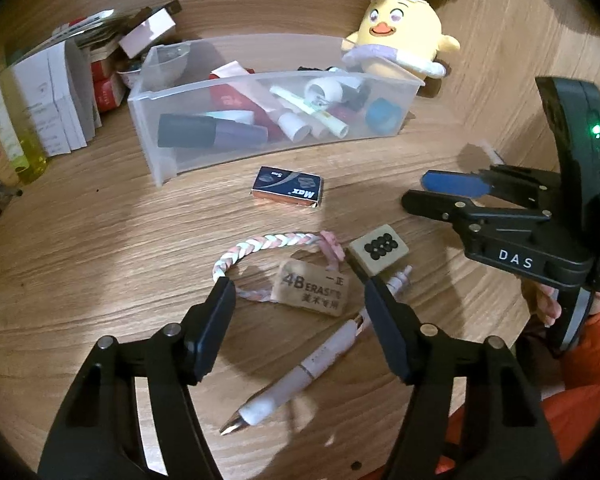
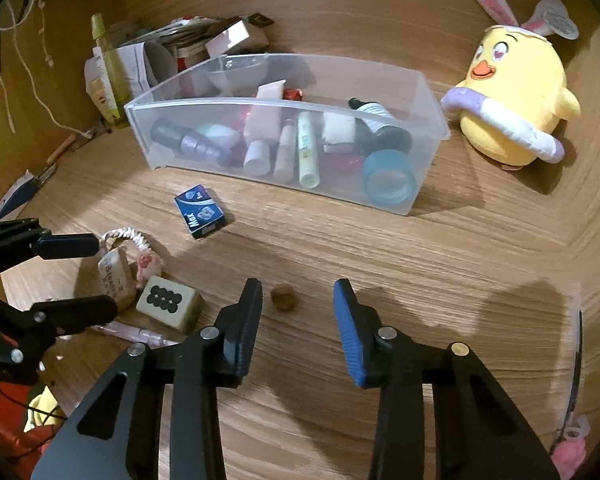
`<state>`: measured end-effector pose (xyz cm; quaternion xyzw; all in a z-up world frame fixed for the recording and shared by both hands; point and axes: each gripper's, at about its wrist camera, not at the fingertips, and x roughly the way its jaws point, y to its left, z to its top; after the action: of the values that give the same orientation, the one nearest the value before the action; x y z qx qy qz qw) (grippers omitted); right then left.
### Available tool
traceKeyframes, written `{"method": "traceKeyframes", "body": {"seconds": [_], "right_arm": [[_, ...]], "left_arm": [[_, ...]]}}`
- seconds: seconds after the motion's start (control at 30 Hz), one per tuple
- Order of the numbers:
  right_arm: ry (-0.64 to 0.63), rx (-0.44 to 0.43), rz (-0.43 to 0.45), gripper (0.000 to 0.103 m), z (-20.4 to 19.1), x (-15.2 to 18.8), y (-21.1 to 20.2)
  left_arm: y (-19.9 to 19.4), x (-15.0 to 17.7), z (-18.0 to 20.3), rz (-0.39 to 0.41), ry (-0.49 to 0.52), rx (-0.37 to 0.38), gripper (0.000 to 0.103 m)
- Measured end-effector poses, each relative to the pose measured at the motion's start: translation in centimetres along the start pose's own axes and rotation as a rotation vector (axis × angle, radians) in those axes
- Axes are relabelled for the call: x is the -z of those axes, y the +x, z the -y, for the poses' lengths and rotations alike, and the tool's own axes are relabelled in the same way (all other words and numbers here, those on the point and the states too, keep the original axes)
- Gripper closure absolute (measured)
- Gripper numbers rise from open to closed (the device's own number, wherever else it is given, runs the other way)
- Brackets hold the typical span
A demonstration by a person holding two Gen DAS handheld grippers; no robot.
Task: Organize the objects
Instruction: 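Grasp the white eraser with the left tool while the right tool reaches the desk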
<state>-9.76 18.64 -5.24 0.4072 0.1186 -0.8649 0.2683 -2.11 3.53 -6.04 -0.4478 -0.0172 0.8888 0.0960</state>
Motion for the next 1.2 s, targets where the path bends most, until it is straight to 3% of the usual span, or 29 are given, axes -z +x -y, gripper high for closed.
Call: {"method": "traceKeyframes", "body": {"seconds": [0.07, 0.23, 0.4, 0.47, 0.8, 1.2], "right_arm": [[-0.006, -0.005, -0.009, 0.078, -0.2, -0.1, 0.2], [-0.017, -0.008, -0.025, 0.080, -0.6, -0.2, 0.7], [-0.026, 0.002, -0.029, 0.084, -0.9, -0.3, 1.0], [-0.026, 0.003, -0.030, 0.091, -0.9, -0.4, 1.0], [-0.017, 0.008, 0.004, 0.091, -0.9, -0.9, 0.3], [-0.028, 0.032, 0.094, 0.091, -0.3, -3.0, -2.0]], "left_arm": [[0.4, -0.1, 0.2, -0.005, 0.010, -0.012, 0.040], [0.8, -0.1, 0.1, -0.003, 0.016, -0.025, 0.044], [0.7, 0.0, 0.1, 0.006, 0.027, -0.028, 0.062], [0.6, -0.1, 0.1, 0.009, 0.025, -0.035, 0.062], [-1.2, -1.1, -0.7, 0.063, -0.034, -0.010, 0.062], [-2.3, -5.0, -1.7, 0.168, -0.102, 0.007, 0.062]]}}
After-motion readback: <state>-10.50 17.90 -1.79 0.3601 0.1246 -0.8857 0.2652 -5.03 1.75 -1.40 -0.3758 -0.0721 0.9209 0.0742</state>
